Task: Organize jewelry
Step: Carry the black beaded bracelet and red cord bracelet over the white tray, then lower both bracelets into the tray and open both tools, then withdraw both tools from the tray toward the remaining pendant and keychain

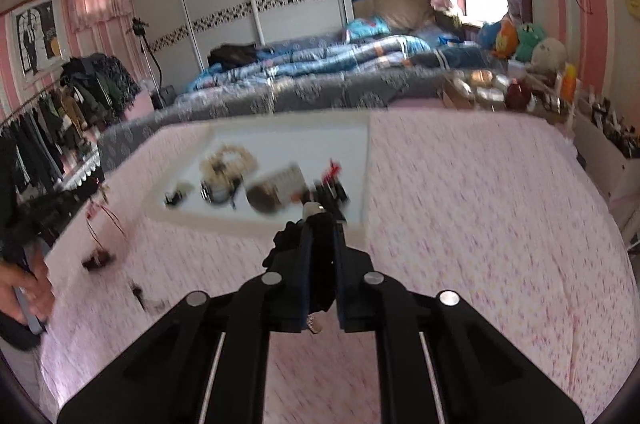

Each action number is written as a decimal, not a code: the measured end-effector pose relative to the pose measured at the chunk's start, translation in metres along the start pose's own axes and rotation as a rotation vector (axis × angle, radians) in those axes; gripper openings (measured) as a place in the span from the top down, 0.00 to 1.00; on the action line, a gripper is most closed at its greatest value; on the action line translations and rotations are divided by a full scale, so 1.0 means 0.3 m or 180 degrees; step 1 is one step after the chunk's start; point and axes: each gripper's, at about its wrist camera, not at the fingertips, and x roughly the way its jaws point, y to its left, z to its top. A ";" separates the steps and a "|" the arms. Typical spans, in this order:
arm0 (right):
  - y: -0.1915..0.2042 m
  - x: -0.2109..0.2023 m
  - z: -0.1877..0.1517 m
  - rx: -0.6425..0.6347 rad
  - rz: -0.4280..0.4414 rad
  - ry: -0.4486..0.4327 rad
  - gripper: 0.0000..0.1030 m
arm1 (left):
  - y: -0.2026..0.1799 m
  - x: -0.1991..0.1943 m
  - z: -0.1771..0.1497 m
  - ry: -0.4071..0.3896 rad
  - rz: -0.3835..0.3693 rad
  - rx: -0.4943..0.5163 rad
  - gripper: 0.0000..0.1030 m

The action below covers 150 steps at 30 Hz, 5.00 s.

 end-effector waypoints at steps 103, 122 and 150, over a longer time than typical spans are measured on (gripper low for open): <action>0.051 0.627 0.160 -0.0235 -0.0598 0.0623 0.74 | -0.141 0.634 0.113 0.0691 0.0030 -0.0130 0.74; 0.058 0.559 0.207 -0.0184 -0.0517 0.0402 0.73 | -0.088 0.576 0.104 0.0502 0.0108 -0.0372 0.51; 0.106 0.223 0.344 -0.0296 -0.0426 -0.0256 0.65 | 0.013 0.069 0.259 -0.0407 -0.0101 -0.0549 0.41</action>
